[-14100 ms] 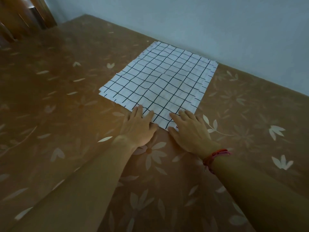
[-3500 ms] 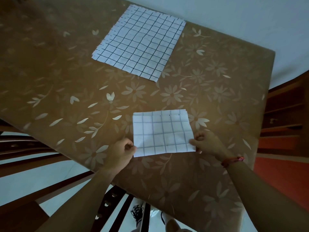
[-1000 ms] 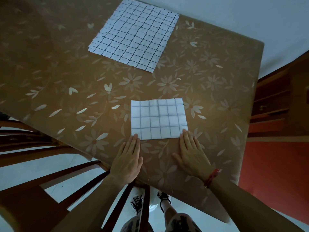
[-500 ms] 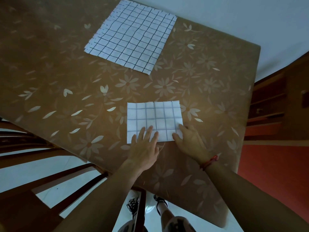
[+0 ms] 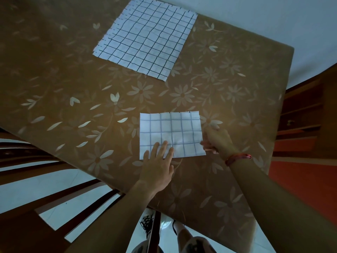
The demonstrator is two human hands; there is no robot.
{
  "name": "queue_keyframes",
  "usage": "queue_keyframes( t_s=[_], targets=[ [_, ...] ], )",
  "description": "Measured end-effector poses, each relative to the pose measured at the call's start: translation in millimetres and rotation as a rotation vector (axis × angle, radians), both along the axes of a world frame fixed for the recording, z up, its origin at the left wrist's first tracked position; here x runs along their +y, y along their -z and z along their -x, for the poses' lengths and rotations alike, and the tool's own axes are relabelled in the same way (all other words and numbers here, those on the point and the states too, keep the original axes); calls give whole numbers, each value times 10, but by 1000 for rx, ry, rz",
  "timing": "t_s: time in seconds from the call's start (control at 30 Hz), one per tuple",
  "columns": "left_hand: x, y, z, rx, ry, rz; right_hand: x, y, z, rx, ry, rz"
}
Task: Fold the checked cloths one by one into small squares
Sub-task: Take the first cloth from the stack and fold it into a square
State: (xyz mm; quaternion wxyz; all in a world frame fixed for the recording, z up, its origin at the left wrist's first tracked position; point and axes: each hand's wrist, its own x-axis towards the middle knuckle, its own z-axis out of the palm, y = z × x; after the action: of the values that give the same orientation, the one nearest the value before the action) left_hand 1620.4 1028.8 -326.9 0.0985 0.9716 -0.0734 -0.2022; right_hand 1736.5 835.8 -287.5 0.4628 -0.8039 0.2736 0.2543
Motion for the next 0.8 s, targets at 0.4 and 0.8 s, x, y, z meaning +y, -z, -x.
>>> queue_keyframes(
  t_s=[0.4,0.8],
  targets=[
    [26,65,4,-40,-23,44,47,115,-147,-33,19,-50],
    [72,57,8,-83,-10,96,-14,262,-191,-84,-95,-7]
  ],
)
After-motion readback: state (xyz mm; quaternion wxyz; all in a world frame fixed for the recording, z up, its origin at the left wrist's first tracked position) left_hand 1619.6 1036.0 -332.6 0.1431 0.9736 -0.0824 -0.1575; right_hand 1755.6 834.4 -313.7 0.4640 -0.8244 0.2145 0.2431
